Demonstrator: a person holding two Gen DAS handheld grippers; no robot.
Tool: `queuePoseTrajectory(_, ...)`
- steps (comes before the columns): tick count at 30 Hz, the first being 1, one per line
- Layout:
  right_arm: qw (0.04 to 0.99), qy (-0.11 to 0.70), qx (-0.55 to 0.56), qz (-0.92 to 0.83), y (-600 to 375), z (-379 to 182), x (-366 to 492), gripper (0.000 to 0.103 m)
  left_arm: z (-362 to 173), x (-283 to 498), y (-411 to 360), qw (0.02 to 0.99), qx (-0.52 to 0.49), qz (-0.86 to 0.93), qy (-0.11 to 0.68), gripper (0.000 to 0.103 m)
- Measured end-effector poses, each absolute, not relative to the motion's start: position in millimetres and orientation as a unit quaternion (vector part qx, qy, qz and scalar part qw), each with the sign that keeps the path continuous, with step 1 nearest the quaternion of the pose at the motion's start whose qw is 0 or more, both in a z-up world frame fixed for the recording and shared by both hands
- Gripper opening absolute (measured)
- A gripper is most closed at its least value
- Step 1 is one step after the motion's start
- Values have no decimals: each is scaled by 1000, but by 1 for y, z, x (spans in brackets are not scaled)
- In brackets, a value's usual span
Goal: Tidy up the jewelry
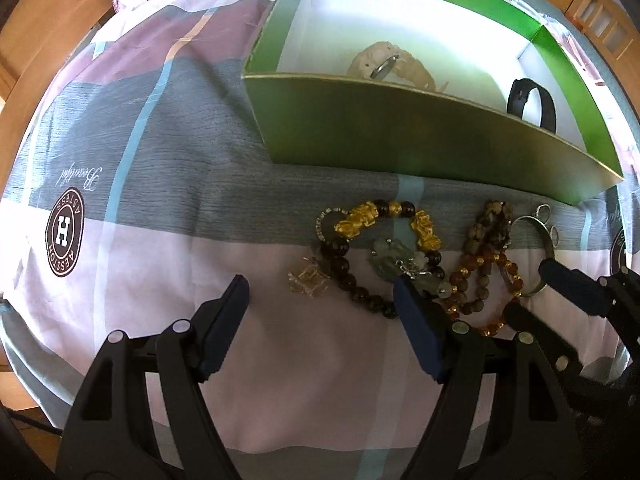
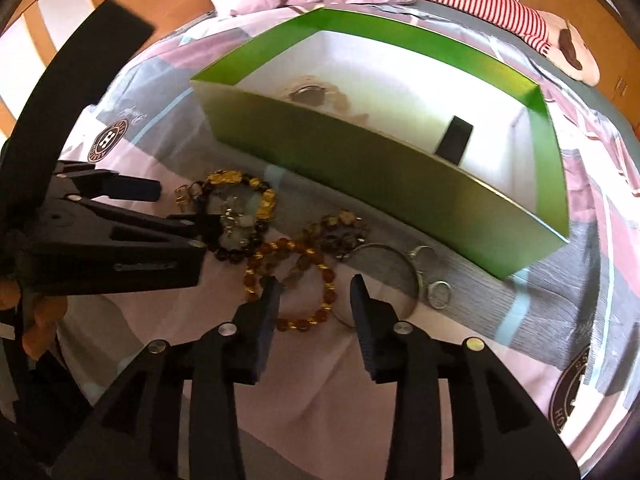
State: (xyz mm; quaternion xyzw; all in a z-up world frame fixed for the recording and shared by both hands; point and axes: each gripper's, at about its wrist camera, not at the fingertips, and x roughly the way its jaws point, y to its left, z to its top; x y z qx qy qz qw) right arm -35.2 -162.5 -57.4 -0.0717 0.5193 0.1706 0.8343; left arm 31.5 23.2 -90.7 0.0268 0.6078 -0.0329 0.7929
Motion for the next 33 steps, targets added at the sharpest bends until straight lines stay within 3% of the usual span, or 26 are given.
queuePoseTrajectory(33, 838, 513, -93, 161, -150, -73, -37, 37, -102, 37, 20, 791, 34, -33, 610, 75)
